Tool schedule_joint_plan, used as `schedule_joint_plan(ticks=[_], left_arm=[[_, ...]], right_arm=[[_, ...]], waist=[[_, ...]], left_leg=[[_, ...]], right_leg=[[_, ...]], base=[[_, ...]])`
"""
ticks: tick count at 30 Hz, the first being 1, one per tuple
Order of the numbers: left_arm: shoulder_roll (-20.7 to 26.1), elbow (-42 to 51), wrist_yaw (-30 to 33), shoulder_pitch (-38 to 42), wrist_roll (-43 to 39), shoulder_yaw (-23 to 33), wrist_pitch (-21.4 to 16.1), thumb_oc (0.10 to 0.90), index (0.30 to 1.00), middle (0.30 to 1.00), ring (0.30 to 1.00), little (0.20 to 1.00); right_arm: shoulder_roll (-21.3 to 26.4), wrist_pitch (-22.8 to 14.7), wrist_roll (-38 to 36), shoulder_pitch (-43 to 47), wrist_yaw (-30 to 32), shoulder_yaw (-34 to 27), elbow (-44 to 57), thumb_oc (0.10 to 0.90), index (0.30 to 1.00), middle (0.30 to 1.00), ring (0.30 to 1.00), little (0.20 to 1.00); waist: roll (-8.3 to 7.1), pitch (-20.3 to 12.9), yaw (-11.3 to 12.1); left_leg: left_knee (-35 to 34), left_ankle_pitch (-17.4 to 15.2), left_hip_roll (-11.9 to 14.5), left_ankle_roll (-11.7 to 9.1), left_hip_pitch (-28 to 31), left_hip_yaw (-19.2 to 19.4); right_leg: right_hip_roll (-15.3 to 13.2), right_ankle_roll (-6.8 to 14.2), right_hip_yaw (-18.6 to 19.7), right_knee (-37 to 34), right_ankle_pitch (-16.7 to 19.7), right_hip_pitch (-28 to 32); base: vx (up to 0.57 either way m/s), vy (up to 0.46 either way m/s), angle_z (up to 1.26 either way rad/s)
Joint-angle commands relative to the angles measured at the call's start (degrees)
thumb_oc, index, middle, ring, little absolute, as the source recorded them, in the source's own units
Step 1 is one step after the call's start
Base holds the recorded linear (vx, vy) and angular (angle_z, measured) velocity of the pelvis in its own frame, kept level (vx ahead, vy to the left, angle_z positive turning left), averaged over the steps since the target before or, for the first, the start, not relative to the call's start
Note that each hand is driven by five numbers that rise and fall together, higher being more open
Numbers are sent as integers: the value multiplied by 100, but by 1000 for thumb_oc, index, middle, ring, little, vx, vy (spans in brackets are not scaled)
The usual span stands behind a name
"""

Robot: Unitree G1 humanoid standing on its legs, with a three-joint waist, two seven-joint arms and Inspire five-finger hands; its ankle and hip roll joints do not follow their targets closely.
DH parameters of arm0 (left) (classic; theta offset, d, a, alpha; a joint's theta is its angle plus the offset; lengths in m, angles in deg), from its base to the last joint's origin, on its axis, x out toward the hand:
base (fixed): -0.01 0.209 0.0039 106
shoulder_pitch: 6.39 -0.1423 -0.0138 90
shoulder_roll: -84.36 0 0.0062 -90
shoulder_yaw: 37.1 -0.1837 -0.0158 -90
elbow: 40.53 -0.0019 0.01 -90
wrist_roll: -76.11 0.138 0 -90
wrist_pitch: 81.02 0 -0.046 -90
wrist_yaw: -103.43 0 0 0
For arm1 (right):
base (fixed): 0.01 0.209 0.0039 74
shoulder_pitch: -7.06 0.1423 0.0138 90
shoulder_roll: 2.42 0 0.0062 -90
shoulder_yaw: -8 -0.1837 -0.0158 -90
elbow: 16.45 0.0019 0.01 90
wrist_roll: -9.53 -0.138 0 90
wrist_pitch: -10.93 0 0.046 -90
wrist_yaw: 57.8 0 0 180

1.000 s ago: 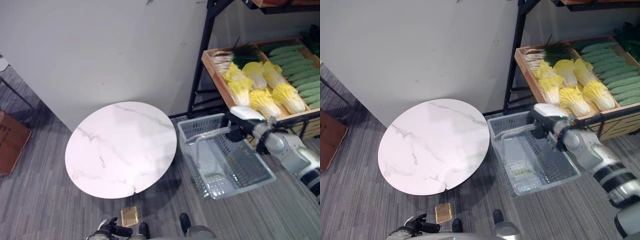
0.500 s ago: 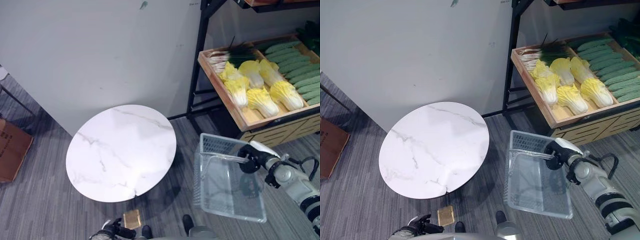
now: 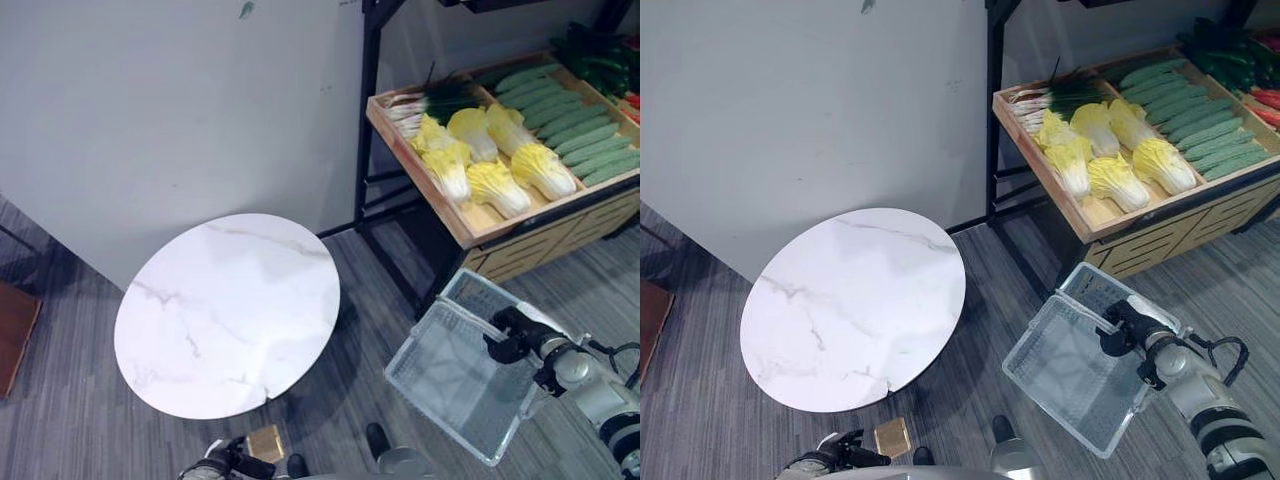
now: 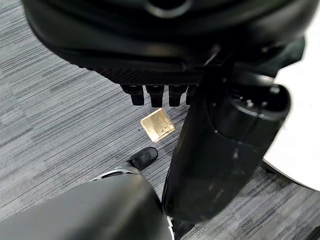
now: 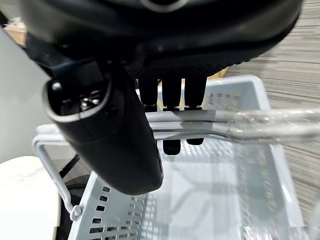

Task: Get the vegetables into the basket

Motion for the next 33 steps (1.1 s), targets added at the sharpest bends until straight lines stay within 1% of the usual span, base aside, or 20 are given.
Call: schedule_joint_plan(ticks=[1, 7, 8, 9, 11, 12, 14, 15, 16, 17, 19, 20, 21, 22, 24, 25, 29, 33], left_arm=[[288, -128, 124, 356, 298, -280, -76, 900, 1000, 1000, 1000, 1000], [333, -9, 173, 498, 472, -402, -111, 900, 1000, 1000, 1000, 1000], [341, 27, 176, 512, 503, -430, -122, 900, 1000, 1000, 1000, 1000], [351, 55, 185, 525, 519, -440, -129, 900, 1000, 1000, 1000, 1000], [376, 118, 184, 577, 538, -484, -148, 900, 1000, 1000, 1000, 1000], [388, 173, 195, 622, 522, -506, -155, 900, 1000, 1000, 1000, 1000], [427, 227, 223, 713, 506, -524, -162, 900, 1000, 1000, 1000, 1000], [448, 263, 244, 750, 485, -540, -162, 900, 1000, 1000, 1000, 1000], [467, 269, 271, 780, 461, -511, -158, 900, 1000, 1000, 1000, 1000], [477, 254, 280, 778, 463, -466, -147, 900, 1000, 1000, 1000, 1000], [476, 218, 267, 737, 490, -408, -136, 900, 1000, 1000, 1000, 1000], [461, 197, 277, 686, 502, -346, -132, 900, 1000, 1000, 1000, 1000], [462, 198, 277, 685, 502, -345, -132, 900, 1000, 1000, 1000, 1000], [468, 211, 280, 653, 514, -312, -121, 900, 1000, 1000, 1000, 1000], [462, 217, 268, 628, 530, -282, -99, 900, 1000, 1000, 1000, 1000], [448, 204, 263, 628, 557, -264, -95, 900, 1000, 1000, 1000, 1000], [376, 178, 264, 625, 592, -242, -96, 900, 1000, 1000, 1000, 1000], [355, 196, 265, 606, 619, -261, -88, 900, 1000, 1000, 1000, 1000]], right_arm=[[-12, -285, -273, 684, 473, -656, 369, 400, 300, 300, 300, 300], [-278, -285, -274, 684, 507, -600, 551, 400, 300, 300, 300, 300], [-335, -283, -290, 678, 517, -596, 551, 400, 300, 300, 300, 300], [-387, -281, -296, 677, 514, -584, 575, 400, 300, 300, 300, 300], [-432, -294, -287, 692, 517, -547, 546, 400, 300, 300, 300, 300], [-447, -294, -282, 696, 534, -541, 549, 400, 300, 300, 300, 300], [-489, -297, -268, 766, 555, -481, 544, 400, 300, 300, 300, 300], [-512, -295, -295, 817, 571, -446, 512, 400, 300, 300, 300, 300], [-542, -302, -300, 864, 584, -407, 504, 400, 300, 300, 300, 300], [-573, -312, -302, 874, 593, -374, 488, 400, 300, 300, 300, 300], [-599, -300, -316, 839, 548, -350, 511, 400, 300, 300, 300, 300], [-650, -307, -323, 836, 522, -307, 553, 400, 300, 300, 300, 300], [-651, -307, -323, 836, 522, -307, 554, 400, 300, 300, 300, 300], [-680, -311, -299, 852, 524, -244, 549, 400, 300, 300, 300, 300], [-700, -307, -303, 832, 497, -218, 568, 400, 300, 300, 300, 300], [-691, -301, -285, 785, 479, -221, 576, 400, 300, 300, 300, 300], [-712, -289, -280, 614, 463, -276, 665, 400, 300, 300, 300, 300], [-713, -287, -293, 566, 449, -249, 679, 400, 300, 300, 300, 300]], waist=[[-336, -150, 14], [-389, -19, -149], [-391, 16, -179], [-404, 24, -188], [-391, 69, -223], [-387, 116, -231], [-390, 187, -157], [-385, 230, -112], [-397, 242, -81], [-407, 257, -36], [-460, 246, -53], [-509, 266, 20], [-509, 268, 17], [-533, 285, 107], [-547, 286, 69], [-545, 283, 36], [-539, 285, 34], [-515, 281, 42]], left_leg=[[48, -353, -74, -34, 96, -54], [48, -465, -177, 55, 78, 397], [48, -525, -200, 85, 117, 487], [48, -506, -201, 77, 96, 579], [48, -559, -201, 87, 120, 715], [48, -558, -191, 84, 112, 783], [48, -516, -123, 41, 51, 903], [48, -539, -77, 18, 65, 977], [48, -499, -56, -3, 42, 1040], [48, -561, -34, -24, 97, 1143], [48, -604, -44, -45, 190, 1306], [48, -621, -60, -58, 277, 1454], [48, -621, -59, -58, 280, 1451], [48, -640, -59, -78, 302, 1561], [48, -654, -65, -77, 313, 1552], [48, -659, -61, -86, 334, 1531], [48, -687, -86, -101, 413, 1470], [48, -676, -27, -136, 429, 1461]], right_leg=[[-457, 633, 211, 275, -121, 30], [-499, 877, 583, 301, 160, -293], [-513, 939, 646, 292, 215, -313], [-503, 963, 710, 296, 276, -393], [-503, 1003, 712, 298, 356, -470], [-526, 1003, 585, 329, 397, -540], [-661, 1003, 25, 421, 449, -677], [-812, 997, -452, 462, 506, -711], [-929, 945, -861, 481, 553, -776], [-1004, 909, -1304, 460, 583, -788], [-1020, 907, -1532, 427, 721, -864], [-1074, 879, -1997, 480, 768, -900], [-1073, 879, -2000, 479, 768, -896], [-1148, 870, -2440, 496, 735, -895], [-1133, 866, -2424, 474, 740, -898], [-1089, 867, -2317, 424, 725, -909], [-1053, 829, -2299, 266, 692, -766], [-985, 797, -2255, 250, 617, -715]], base=[[-28, 109, -21], [-10, 103, -40], [-4, 88, -58], [-2, 75, -54], [4, 64, -66], [-33, 22, -66], [-87, -58, -47], [-71, -56, -64], [-16, -17, -61], [21, 5, -81], [83, 21, -60], [76, 16, -37], [28, 3, -51], [-12, -5, -55], [19, -23, -32], [80, -21, -9], [62, -37, -4], [19, -55, 1]])
